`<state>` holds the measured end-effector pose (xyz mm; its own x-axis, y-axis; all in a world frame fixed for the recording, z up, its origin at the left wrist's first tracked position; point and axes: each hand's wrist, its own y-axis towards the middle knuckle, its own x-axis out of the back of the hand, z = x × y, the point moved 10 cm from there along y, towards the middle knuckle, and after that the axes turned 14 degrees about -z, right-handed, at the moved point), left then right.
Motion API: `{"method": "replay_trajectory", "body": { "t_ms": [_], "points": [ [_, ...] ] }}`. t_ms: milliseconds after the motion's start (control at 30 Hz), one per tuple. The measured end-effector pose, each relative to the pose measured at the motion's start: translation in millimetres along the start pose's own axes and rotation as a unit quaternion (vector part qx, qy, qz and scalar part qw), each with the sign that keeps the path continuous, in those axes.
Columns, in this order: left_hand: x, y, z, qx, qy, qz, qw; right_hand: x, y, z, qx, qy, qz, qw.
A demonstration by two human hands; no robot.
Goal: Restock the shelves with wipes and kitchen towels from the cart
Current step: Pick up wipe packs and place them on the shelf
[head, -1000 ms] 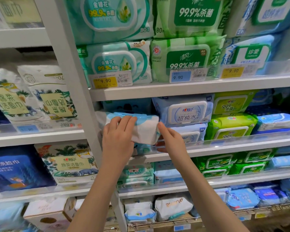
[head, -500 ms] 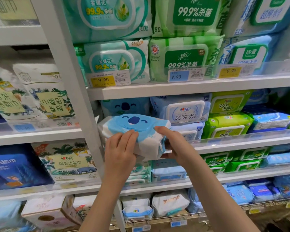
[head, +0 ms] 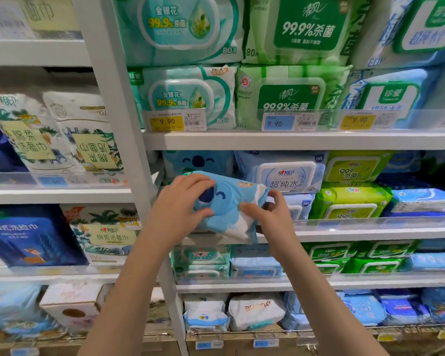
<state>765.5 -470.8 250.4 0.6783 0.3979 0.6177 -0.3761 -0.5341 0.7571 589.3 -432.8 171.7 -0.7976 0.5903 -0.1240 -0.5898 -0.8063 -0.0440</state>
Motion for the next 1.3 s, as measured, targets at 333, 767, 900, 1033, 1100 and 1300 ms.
{"method": "replay_trajectory", "body": {
  "t_ms": [333,767,900,1033,1100,1300],
  "points": [
    [-9.1,8.8,-13.8,-0.102,0.120,0.068,0.985,-0.2,6.2,5.9,0.051,-0.029,0.012,0.998],
    [23.5,9.4,-46.6,-0.210,0.138,-0.093,0.963,6.9,-1.8,44.6,0.144,-0.003,0.051,0.988],
    [16.8,6.4,-35.5,-0.212,0.141,-0.153,0.955,-4.5,0.5,61.4,0.216,-0.025,0.068,0.974],
    [7.4,-0.5,-20.2,-0.185,0.162,-0.206,0.947,-19.8,6.9,65.8,0.294,-0.107,0.077,0.947],
    [3.1,-2.8,-10.4,-0.173,0.182,-0.217,0.943,-24.8,13.1,69.0,0.365,-0.236,0.030,0.900],
    [-1.0,-2.5,14.2,-0.146,0.224,-0.226,0.937,-62.0,13.9,61.4,0.394,-0.337,-0.044,0.854]
  ]
}}
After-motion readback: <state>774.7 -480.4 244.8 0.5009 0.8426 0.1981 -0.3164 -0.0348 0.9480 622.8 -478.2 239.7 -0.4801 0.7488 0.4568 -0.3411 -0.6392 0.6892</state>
